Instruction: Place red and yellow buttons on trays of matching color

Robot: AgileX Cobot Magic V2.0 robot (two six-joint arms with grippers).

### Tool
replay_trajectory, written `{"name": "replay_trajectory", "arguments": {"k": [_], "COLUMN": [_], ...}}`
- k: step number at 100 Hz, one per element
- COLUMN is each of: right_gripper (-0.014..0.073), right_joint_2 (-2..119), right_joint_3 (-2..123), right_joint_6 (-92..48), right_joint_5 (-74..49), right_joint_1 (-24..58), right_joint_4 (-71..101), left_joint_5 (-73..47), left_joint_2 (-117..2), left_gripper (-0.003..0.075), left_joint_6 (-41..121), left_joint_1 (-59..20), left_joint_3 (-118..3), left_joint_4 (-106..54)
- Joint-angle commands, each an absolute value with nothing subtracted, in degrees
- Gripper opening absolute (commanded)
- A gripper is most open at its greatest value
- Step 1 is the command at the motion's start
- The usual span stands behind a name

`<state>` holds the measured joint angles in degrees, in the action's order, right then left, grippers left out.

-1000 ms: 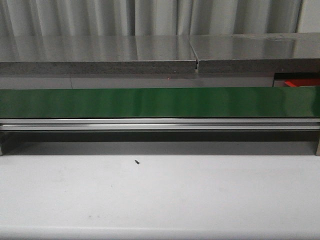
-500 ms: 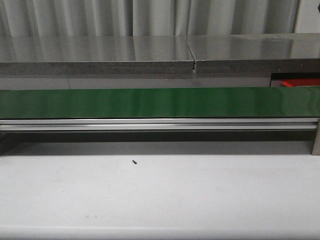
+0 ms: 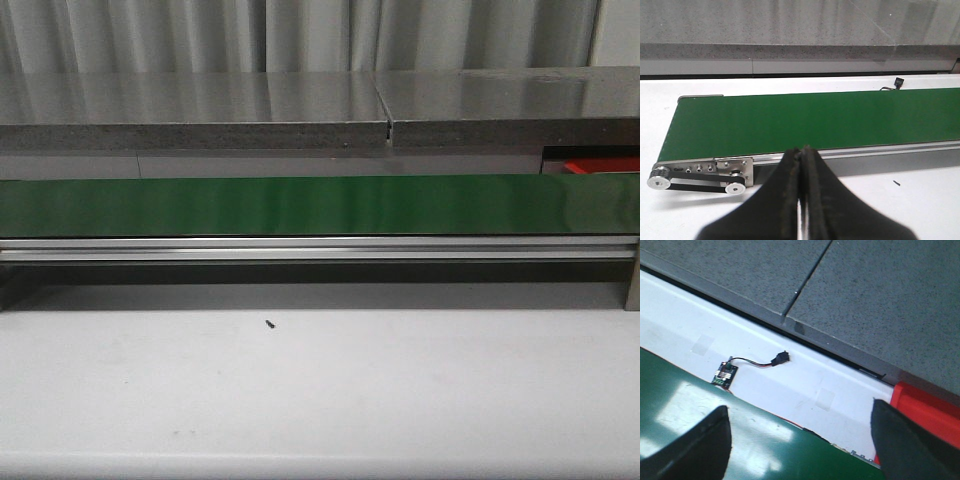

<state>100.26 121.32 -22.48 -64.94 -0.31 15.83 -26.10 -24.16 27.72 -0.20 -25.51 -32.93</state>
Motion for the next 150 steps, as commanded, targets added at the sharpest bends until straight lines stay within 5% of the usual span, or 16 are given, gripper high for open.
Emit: {"name": "replay_trajectory", "arguments": {"k": [1,74,108,122,144,150], "right_gripper": [0.0570,0.0570,0.0559,0.0401,-0.0076,-0.0096], "right_joint_2": [93.3,40.6,14.2,8.8,8.0,8.0], "right_joint_3": [119.1,49.5,29.6,27.0,26.8,26.8], "right_joint_6": [-21.9,-21.9,-21.9,-21.9,-21.9,-21.9], "right_joint_5": [-61.9,-35.1,-33.8,-33.8,-33.8,-33.8], "right_joint_1": [0.5,0.9,0.9,0.9,0.9,0.9], "right_joint_4": [15.4,11.6,11.4,11.4,11.4,11.4], "left_joint_5": [-22.4,-22.4,-22.4,-22.4,-22.4,-22.4], "left_joint_2": [-24.5,-24.5,-24.5,-24.5,-24.5,-24.5], "left_gripper": [-0.0019,-0.0019,-0.0019,-0.0019,-0.0019,-0.0019], "left_joint_6": [27.6,27.6,27.6,27.6,27.6,27.6], "left_joint_1": [-0.7,-0.7,-0.7,-0.7,-0.7,-0.7], "left_joint_3": [-27.1,-27.1,-27.1,-27.1,-27.1,-27.1], "left_joint_4": [-34.5,-34.5,-34.5,-34.5,-34.5,-34.5]}}
